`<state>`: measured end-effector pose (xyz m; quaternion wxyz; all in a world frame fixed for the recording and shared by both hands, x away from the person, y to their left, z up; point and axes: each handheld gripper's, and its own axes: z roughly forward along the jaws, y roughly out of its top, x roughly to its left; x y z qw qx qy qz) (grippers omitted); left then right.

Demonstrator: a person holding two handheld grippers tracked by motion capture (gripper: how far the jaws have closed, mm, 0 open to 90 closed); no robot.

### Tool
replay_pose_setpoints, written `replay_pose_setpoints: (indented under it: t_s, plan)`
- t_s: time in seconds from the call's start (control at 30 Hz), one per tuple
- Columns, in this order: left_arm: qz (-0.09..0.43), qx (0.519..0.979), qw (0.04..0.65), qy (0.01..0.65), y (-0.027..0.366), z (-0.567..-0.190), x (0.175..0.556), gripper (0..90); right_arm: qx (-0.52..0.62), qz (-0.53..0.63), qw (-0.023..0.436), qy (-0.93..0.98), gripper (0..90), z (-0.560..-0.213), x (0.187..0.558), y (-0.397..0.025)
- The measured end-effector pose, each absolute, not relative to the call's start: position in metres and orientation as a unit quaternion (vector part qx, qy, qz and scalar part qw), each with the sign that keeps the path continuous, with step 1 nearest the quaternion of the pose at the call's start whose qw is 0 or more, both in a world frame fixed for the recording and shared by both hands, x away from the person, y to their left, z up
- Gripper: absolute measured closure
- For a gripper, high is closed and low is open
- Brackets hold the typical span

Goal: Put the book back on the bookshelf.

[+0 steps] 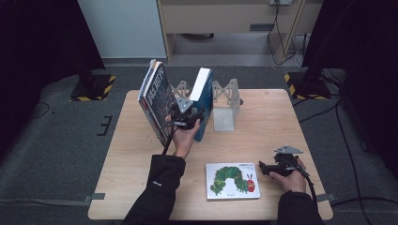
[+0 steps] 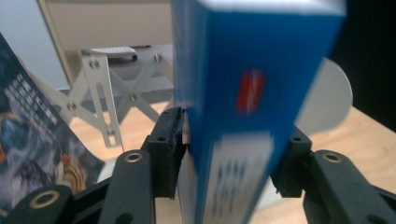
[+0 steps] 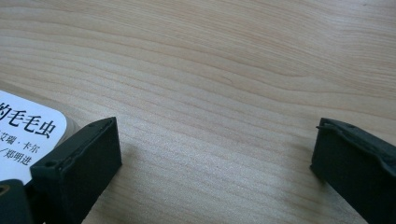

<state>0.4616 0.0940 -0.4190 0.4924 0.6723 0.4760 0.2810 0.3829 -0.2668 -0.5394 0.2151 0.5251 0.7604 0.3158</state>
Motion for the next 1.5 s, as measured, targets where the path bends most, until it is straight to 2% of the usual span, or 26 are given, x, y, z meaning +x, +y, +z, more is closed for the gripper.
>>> replay_pose_setpoints:
  t_s: [0.13, 0.4, 0.67, 0.97, 1.13, 1.23, 1.5]
  plan:
    - [0.268, 0.673, 0.492, 0.482, 0.096, -0.426, 0.461, 55.2, 0.525, 0.316, 0.216, 0.760, 1.5, -0.539, 0.383, -0.267]
    - [0.282, 0.666, 0.477, 0.499, 0.090, -0.422, 0.470, 59.1, 0.525, 0.316, 0.215, 0.760, 1.5, -0.539, 0.383, -0.267]
    - [0.294, 0.663, 0.472, 0.501, 0.079, -0.421, 0.478, 58.8, 0.525, 0.315, 0.215, 0.760, 1.5, -0.539, 0.383, -0.267]
    - [0.280, 0.681, 0.485, 0.472, 0.074, -0.425, 0.476, 52.9, 0.525, 0.316, 0.215, 0.760, 1.5, -0.539, 0.383, -0.267]
    - [0.267, 0.689, 0.488, 0.464, 0.078, -0.427, 0.465, 52.9, 0.525, 0.316, 0.215, 0.760, 1.5, -0.539, 0.383, -0.267]
    - [0.257, 0.688, 0.488, 0.472, 0.080, -0.426, 0.467, 55.6, 0.525, 0.316, 0.215, 0.760, 1.5, -0.539, 0.383, -0.267]
    - [0.245, 0.689, 0.483, 0.483, 0.071, -0.421, 0.472, 55.0, 0.526, 0.316, 0.215, 0.760, 1.5, -0.539, 0.383, -0.267]
